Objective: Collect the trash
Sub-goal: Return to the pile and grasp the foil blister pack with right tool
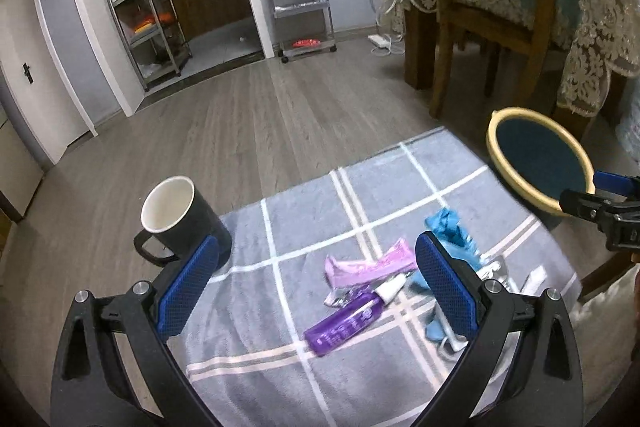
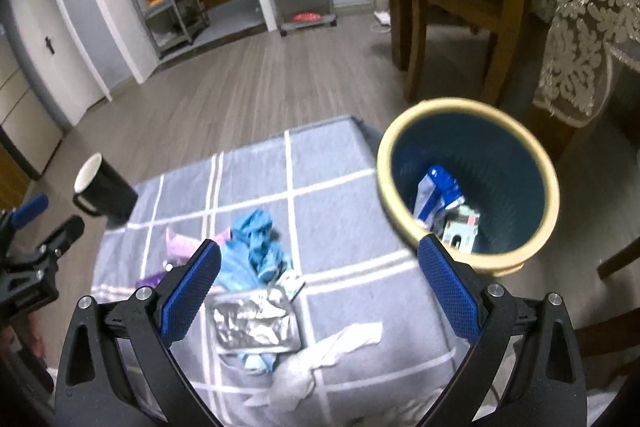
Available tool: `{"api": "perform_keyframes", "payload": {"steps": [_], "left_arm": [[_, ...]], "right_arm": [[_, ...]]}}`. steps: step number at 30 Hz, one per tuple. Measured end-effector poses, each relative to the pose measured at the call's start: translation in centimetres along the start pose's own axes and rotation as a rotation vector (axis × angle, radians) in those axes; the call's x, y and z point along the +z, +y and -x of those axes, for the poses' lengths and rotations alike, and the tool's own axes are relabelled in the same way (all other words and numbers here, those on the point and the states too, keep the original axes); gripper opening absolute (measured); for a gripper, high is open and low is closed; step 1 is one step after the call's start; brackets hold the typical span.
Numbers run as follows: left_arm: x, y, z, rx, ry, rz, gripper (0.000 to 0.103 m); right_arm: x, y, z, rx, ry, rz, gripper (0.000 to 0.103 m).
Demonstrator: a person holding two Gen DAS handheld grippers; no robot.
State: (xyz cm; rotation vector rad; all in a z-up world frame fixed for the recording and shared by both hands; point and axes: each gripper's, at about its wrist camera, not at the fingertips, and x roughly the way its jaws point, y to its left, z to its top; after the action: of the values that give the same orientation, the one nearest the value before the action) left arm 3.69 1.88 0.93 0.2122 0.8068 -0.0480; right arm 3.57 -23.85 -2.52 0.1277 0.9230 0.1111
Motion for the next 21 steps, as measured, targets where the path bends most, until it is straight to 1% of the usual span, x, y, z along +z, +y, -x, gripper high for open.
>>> {"api": "perform_keyframes", "payload": {"steps": [2,8,13,16,21], "left_arm": [[-0.5,0.1,-0.5,0.009,0.019,-0.011,0.097],[-1.6,0.4,-1.3,-0.006,0.054,-0.031,0.097],[-1.7,0.2,-1.9,-0.027,0.069,-0.039,0.097],[-1.8,0.4,-2.1,-0.027,0.078,-0.037,0.097],[-1.6,1.3,-2.7,-0.033,0.094,0.013,0.097]], "right_arm": [[-0.7,0.0,-0.8,-0.011,0.024,-0.003,0.098],[-2.1,0.6,-2.9,-0.020,0.094,-0.019,0.098],[-3.1,2.0,-4.8,0.039,0.155,0.007,0.098],[-4.3,3.5,-6.5,0.088,0.227,0.038,0.098],[-5.3,5.8,-8.1,0.112,0.271,0.104,0.098]]}}
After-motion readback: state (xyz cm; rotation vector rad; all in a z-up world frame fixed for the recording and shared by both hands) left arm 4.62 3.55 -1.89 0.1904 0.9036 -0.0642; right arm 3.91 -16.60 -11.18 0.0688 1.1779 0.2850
